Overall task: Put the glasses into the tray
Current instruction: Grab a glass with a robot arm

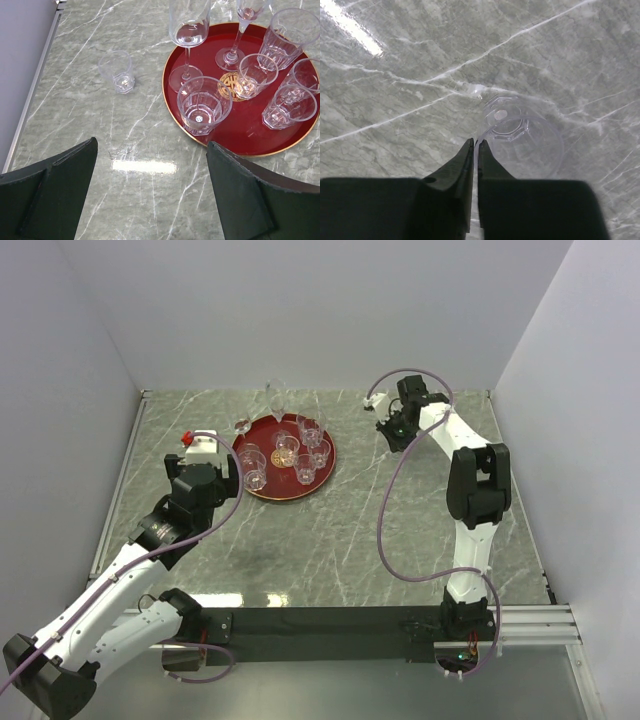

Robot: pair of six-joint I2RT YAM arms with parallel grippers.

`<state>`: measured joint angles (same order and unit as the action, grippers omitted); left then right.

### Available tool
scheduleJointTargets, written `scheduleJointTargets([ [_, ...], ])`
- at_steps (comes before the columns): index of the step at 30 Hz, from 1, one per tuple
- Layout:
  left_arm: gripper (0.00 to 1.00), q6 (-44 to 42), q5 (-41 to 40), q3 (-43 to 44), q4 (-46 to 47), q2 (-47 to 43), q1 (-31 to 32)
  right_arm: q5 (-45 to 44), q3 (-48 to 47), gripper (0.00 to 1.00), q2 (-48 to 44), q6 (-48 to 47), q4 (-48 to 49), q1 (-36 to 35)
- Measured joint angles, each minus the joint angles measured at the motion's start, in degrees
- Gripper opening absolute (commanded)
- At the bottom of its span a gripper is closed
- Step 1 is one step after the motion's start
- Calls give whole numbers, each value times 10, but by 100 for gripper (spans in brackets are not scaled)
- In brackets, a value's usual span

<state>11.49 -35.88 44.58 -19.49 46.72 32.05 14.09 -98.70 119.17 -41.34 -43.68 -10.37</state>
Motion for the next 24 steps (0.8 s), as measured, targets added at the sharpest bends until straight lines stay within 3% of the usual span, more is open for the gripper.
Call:
scheduleJointTargets([
  [9,96,0,0,0,0,-1,-1,-1,19,0,-15,-12,5,-1],
  [24,96,0,0,0,1,-14,-4,35,143,0,-196,-98,-3,-86],
])
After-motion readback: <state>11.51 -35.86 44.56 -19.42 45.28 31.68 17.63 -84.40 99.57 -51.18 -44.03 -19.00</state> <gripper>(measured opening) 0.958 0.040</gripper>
